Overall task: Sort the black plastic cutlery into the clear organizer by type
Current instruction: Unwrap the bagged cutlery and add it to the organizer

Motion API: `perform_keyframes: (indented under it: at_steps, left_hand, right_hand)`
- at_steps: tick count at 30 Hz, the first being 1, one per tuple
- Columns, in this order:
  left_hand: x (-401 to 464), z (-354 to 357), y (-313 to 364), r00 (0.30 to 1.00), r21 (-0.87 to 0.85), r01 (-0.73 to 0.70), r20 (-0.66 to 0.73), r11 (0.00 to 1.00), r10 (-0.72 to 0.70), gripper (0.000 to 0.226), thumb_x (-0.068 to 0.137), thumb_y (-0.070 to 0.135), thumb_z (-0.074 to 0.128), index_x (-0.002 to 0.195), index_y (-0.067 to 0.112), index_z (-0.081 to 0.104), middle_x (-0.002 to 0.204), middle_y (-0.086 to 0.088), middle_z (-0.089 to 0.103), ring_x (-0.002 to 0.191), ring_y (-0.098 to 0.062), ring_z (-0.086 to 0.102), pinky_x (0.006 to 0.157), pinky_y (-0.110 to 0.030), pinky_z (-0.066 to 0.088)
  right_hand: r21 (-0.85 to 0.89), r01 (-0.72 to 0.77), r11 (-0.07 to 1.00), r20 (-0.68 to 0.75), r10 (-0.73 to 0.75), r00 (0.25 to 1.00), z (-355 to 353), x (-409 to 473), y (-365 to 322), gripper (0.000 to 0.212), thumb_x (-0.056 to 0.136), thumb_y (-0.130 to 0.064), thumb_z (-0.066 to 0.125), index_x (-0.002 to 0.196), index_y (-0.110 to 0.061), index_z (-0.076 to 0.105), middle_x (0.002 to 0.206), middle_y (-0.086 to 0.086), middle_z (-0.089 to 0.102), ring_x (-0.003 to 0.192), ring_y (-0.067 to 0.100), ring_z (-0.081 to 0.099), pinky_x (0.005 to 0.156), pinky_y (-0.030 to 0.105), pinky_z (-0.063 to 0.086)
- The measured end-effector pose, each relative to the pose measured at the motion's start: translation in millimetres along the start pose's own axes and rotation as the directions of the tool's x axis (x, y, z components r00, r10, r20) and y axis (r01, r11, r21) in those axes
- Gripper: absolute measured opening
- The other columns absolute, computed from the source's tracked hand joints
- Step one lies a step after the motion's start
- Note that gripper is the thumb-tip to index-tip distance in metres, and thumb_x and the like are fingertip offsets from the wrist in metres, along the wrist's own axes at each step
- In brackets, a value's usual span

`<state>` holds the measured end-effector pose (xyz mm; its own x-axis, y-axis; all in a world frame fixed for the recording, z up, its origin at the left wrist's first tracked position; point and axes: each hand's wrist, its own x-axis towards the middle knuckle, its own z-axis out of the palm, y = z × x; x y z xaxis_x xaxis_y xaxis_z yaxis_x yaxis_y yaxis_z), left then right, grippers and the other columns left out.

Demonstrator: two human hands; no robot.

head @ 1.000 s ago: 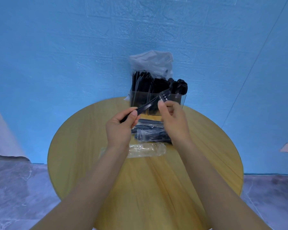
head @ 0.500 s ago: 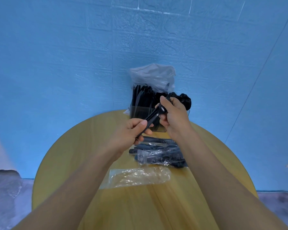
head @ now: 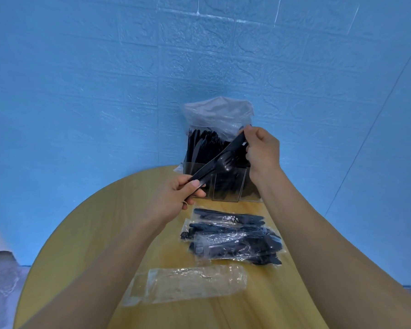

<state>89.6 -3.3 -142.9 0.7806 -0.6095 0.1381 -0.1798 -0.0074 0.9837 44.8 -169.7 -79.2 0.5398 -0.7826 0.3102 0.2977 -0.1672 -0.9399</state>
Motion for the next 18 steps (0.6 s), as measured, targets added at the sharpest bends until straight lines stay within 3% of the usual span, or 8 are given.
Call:
perform_keyframes:
  at_steps: [3,6,9,12,18]
  left_hand:
    - [4,-2,-12,0.998,-0.007,-0.005,-0.063,1.0,0.004,0.02,0.098,0.016,0.046,0.094,0.014,0.065,0.07,0.008,0.066,0.05,0.002,0.047,0.051,-0.01,0.04]
    - [4,-5,-27,0.987,-0.059,-0.04,-0.157,0.997,0.03,0.018,0.098,0.014,0.048,0.097,0.014,0.066,0.069,0.007,0.067,0.052,0.001,0.049,0.051,-0.011,0.042]
    - [6,-6,-38,0.97,-0.12,-0.081,-0.239,0.989,0.05,0.018,0.097,0.012,0.049,0.097,0.016,0.066,0.069,0.006,0.07,0.056,0.001,0.054,0.056,-0.013,0.047]
    - [7,-5,-42,0.962,-0.165,-0.122,-0.261,0.979,0.076,0.02,0.096,0.01,0.049,0.092,0.019,0.066,0.069,0.006,0.071,0.058,0.0,0.057,0.059,-0.014,0.051]
    - [6,-6,-40,0.955,-0.223,-0.173,-0.278,0.959,0.108,0.02,0.096,0.007,0.048,0.091,0.018,0.064,0.067,0.007,0.07,0.057,0.0,0.057,0.058,-0.013,0.05]
  right_hand:
    - [0.072,0.086,0.994,-0.155,-0.074,0.985,-1,18,-2,0.033,0.096,-0.02,0.053,0.064,-0.02,0.059,0.066,-0.002,0.055,0.055,0.01,0.042,0.054,0.024,0.032]
    - [0.021,0.168,0.986,-0.216,-0.16,0.963,-4,22,-7,0.026,0.098,-0.019,0.05,0.073,-0.014,0.056,0.061,-0.005,0.051,0.047,0.007,0.046,0.049,0.022,0.04]
    - [-0.166,0.321,0.933,-0.116,-0.341,0.933,2,14,-4,0.014,0.097,-0.014,0.049,0.084,-0.014,0.055,0.066,-0.006,0.054,0.049,0.004,0.053,0.057,0.023,0.05]
    - [-0.339,0.475,0.812,0.027,-0.496,0.868,13,6,7,0.011,0.097,-0.012,0.048,0.091,-0.018,0.057,0.072,-0.001,0.059,0.056,0.007,0.058,0.064,0.025,0.049]
    - [-0.495,0.552,0.671,0.234,-0.509,0.828,33,3,33,0.018,0.094,-0.009,0.052,0.112,-0.009,0.053,0.08,-0.001,0.056,0.069,0.022,0.06,0.065,0.033,0.047]
